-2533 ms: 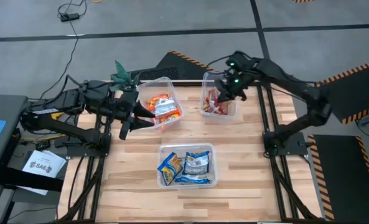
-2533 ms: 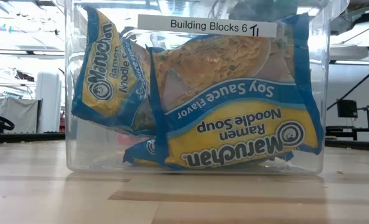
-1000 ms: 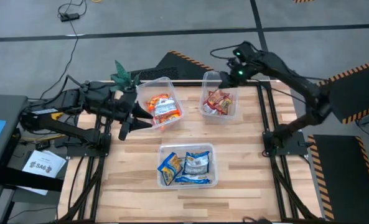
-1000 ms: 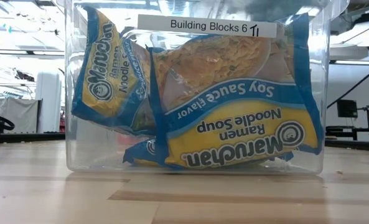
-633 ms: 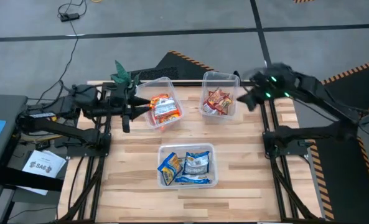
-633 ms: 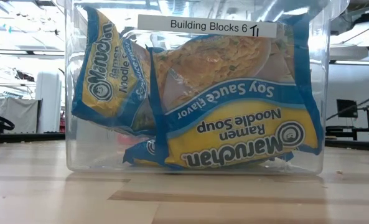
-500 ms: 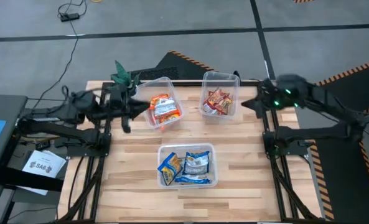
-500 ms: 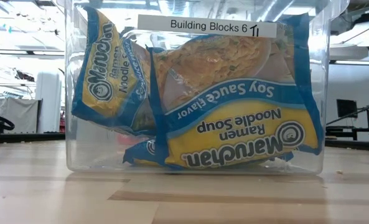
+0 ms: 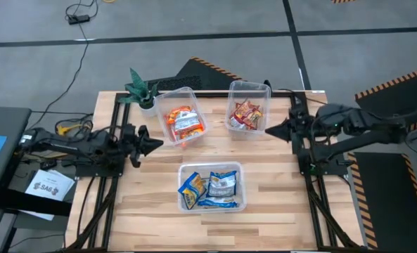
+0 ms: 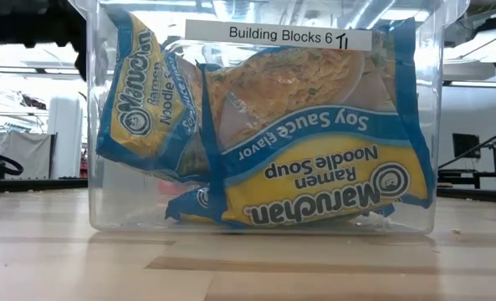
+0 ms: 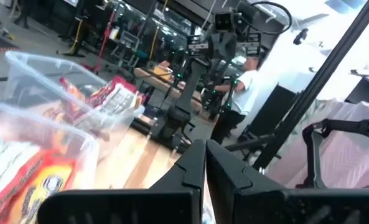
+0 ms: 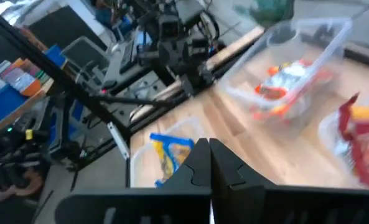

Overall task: Sort Maruchan noodles
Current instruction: Return to Home Position

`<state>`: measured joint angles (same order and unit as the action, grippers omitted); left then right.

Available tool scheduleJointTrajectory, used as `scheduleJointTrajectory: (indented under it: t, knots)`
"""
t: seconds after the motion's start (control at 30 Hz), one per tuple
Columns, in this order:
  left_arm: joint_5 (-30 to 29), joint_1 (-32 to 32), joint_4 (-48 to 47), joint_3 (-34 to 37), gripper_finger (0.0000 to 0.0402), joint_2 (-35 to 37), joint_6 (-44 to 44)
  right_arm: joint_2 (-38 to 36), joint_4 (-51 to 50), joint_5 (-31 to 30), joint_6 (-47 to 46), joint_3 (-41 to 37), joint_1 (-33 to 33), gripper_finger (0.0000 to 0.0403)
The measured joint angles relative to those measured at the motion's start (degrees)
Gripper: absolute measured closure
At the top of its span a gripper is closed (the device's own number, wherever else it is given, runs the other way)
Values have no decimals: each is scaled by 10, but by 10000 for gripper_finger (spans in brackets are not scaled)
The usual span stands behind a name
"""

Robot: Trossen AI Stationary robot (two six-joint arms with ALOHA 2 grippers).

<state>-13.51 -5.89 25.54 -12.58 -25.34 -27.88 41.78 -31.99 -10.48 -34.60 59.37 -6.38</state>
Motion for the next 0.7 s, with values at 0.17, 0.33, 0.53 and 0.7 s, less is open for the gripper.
scheduleJointTrajectory:
  t: [0.17,0.33,0.53,0.7]
  knots:
    - [-41,-40,12,70,401,66,2,10,-8,0,-38,0,-33,396]
    - [-49,-48,-10,119,401,136,-13,9,-10,-4,-68,0,-59,396]
    - [-49,-42,-84,119,401,224,4,-2,-9,-15,-33,-14,-89,396]
    - [-66,-42,-87,119,401,253,6,-45,92,-3,40,-108,-93,396]
